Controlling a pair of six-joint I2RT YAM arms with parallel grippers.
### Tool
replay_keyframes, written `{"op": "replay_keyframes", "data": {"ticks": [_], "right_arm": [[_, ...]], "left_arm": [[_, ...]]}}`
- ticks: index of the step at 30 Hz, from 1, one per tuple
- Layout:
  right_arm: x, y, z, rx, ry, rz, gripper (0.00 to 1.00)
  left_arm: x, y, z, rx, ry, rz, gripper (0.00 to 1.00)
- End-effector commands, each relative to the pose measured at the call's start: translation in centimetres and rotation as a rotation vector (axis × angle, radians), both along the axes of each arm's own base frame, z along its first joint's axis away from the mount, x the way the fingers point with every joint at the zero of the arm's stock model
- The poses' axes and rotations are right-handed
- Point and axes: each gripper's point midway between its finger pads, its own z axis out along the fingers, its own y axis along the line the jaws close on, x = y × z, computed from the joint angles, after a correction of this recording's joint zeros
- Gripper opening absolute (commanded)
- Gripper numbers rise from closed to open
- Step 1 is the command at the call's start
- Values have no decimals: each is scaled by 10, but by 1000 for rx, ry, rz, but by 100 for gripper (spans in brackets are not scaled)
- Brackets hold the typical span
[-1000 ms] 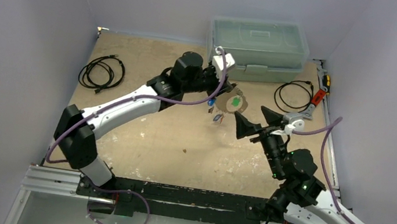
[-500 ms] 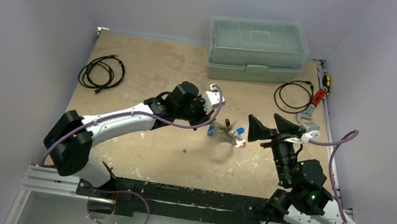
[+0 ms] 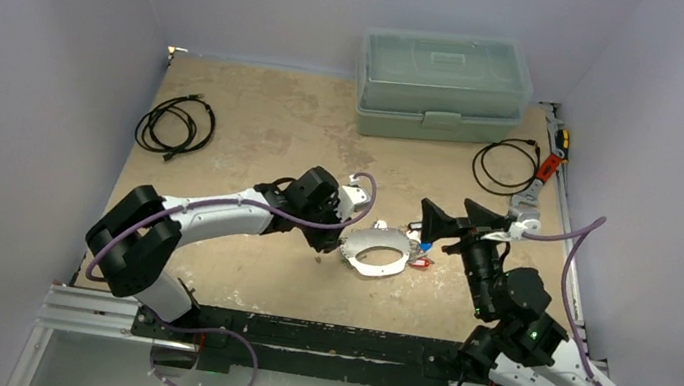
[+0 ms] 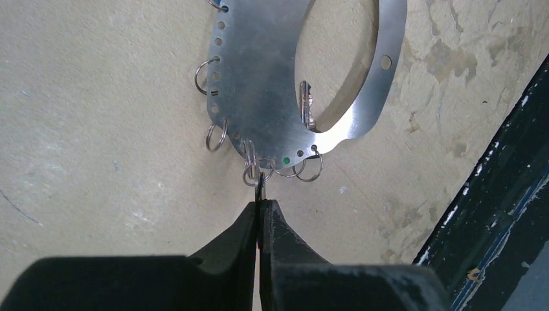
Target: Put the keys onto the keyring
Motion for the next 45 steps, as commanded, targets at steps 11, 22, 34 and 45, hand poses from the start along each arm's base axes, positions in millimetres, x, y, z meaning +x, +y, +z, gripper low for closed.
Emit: {"op": "replay_keyframes", "data": {"ticks": [11, 22, 34, 45], "right_arm": [[11, -1, -48, 100, 235, -114, 99], [13, 14, -95, 172, 409, -147, 94], [26, 102, -173, 104, 753, -43, 98], [54, 131, -238, 0, 937, -57, 98]], "left_arm": [[-63, -57, 1, -113, 275, -32, 25], [25, 19, 79, 66, -259, 268, 75], [62, 103, 142, -43, -627, 628, 99], [62, 125, 149, -23, -658, 727, 98]]}}
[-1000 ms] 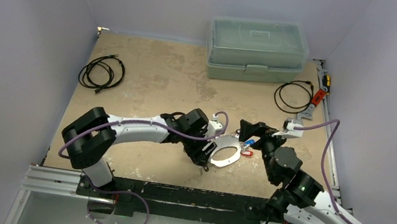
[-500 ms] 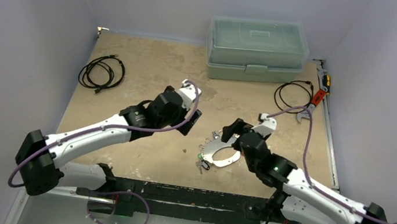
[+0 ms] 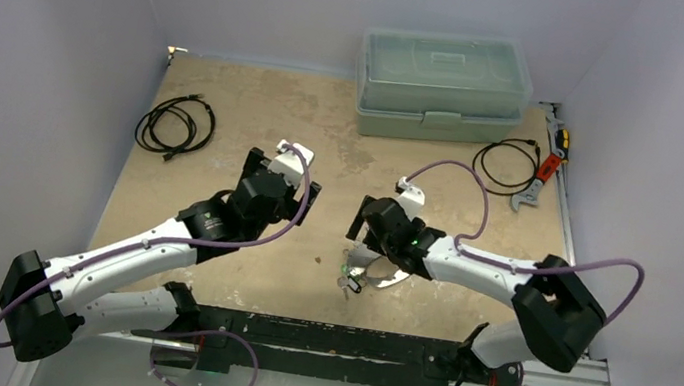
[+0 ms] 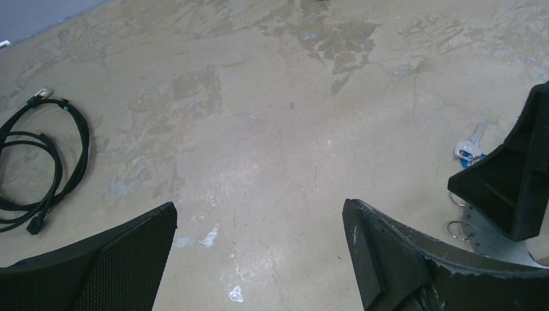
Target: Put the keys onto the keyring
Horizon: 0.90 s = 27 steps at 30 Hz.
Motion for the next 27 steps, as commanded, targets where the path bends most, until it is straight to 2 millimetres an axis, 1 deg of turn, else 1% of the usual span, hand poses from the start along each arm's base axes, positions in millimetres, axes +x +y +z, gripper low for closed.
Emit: {"op": "replay_keyframes", "data": {"ticks": [1, 4, 6, 9, 10, 15, 18, 20, 21, 24, 27], "right_arm": [[19, 18, -1, 57, 20, -2, 98], [24, 25, -15, 48, 46, 23, 97], [28, 31, -18, 42, 45, 48, 96], [37, 47, -17, 32, 12, 139, 94], [43, 55, -13, 38, -9, 164, 94], [69, 74, 1, 11, -105, 255, 94], [81, 85, 23, -4, -199, 334, 93], [85, 86, 42, -26, -256, 373, 93], [85, 85, 56, -34, -288, 389, 93], [83, 74, 87, -59, -355, 398, 95], [77, 53, 121, -82, -417, 362, 98]], "left_arm": [[6, 8, 19, -29, -58, 63, 99], [5, 12, 24, -39, -75, 73, 98], [5, 13, 25, -40, -80, 75, 99], [6, 15, 27, -39, -85, 86, 98], [6, 16, 27, -38, -87, 91, 98], [8, 19, 28, -37, -92, 108, 98], [8, 22, 29, -36, -94, 123, 98], [8, 25, 31, -37, -101, 136, 98], [8, 28, 32, -38, -107, 147, 98], [9, 34, 37, -47, -124, 173, 98], [9, 39, 40, -54, -138, 199, 98]]}}
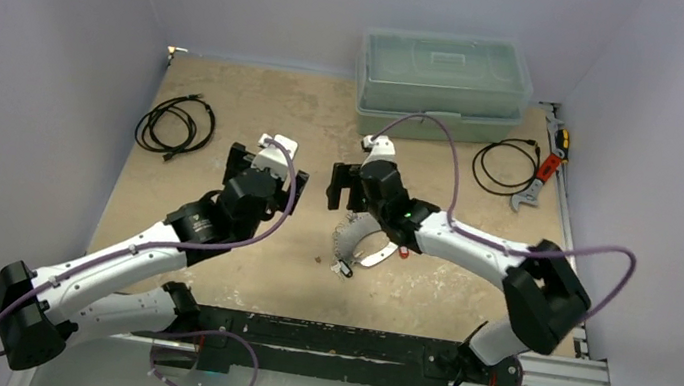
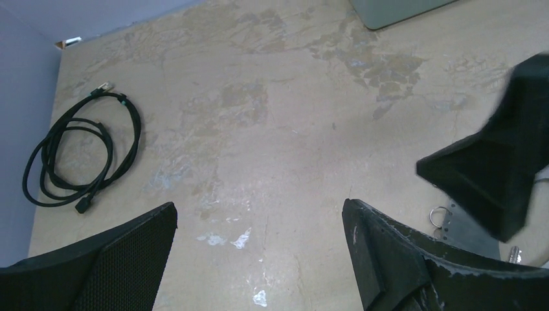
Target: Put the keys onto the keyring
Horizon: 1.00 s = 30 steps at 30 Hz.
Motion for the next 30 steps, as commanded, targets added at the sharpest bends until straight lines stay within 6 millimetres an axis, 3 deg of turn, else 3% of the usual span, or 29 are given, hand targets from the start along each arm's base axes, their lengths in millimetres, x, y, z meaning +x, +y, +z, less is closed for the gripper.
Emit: {"op": "replay_keyframes", "data": {"ticks": [1, 3, 6, 11, 14, 21, 30], "right_arm": [[6, -21, 87, 29, -202, -13, 99], [3, -43, 121, 48, -278, -83, 99], [-7, -65, 150, 117, -316, -157, 99], [-27, -98, 187, 198, -399, -216, 99], [-41, -116, 203, 252, -448, -236, 99], [-67, -143, 216, 364, -504, -254, 99], [-73, -150, 218, 381, -512, -262, 99]], "left_arm": [[4, 12, 20, -52, -65, 73, 98], [4, 12, 24, -74, -73, 78, 99], [5, 13, 35, -140, -117, 99, 99], [2, 23, 76, -301, -230, 150, 99], [-4, 32, 81, -342, -248, 165, 99], [-8, 44, 87, -283, -234, 197, 99], [-4, 37, 77, -231, -193, 181, 99]]}}
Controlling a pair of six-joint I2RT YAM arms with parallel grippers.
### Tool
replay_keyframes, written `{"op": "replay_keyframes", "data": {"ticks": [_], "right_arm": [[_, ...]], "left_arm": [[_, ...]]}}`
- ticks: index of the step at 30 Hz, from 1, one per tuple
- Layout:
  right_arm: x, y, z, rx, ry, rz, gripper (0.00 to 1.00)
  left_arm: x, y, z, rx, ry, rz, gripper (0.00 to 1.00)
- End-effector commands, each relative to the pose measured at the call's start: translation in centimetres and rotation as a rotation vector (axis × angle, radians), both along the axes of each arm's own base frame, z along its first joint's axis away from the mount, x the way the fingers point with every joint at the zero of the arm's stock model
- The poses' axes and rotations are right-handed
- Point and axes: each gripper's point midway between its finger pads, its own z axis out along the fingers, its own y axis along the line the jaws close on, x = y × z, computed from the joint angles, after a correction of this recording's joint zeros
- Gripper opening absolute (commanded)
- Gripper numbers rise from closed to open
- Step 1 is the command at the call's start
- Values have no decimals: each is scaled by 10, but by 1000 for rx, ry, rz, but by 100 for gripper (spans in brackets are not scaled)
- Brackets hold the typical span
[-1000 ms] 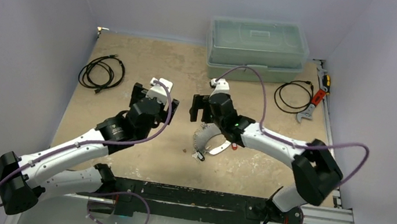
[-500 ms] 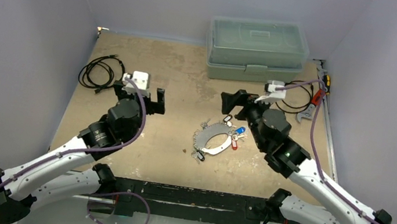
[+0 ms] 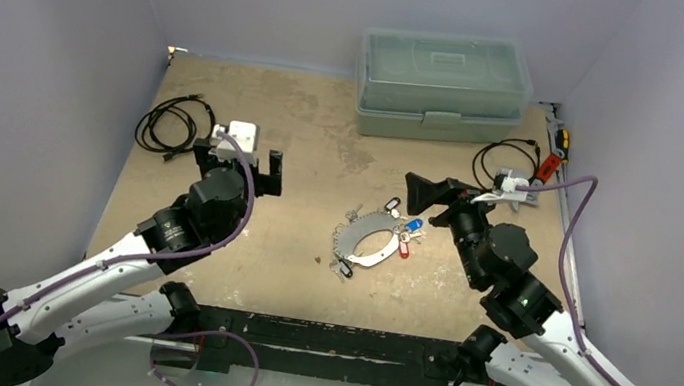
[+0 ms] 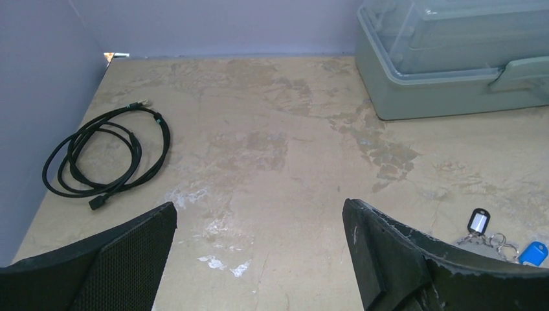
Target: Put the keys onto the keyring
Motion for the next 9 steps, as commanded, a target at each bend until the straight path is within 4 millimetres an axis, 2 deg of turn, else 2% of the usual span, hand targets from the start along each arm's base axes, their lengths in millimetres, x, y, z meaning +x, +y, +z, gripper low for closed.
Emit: {"op": "replay_keyframes", "data": {"ticks": [1, 3, 9], "right_arm": [[2, -6, -1, 8, 1, -34, 99], [5, -11, -2, -7, -3, -61, 99], [9, -8, -8, -14, 34, -74, 99]], "left_arm": [[3, 1, 10, -2, -1, 16, 99], [2, 1, 9, 0, 0, 17, 99], [2, 1, 8, 3, -1, 12, 99]]}}
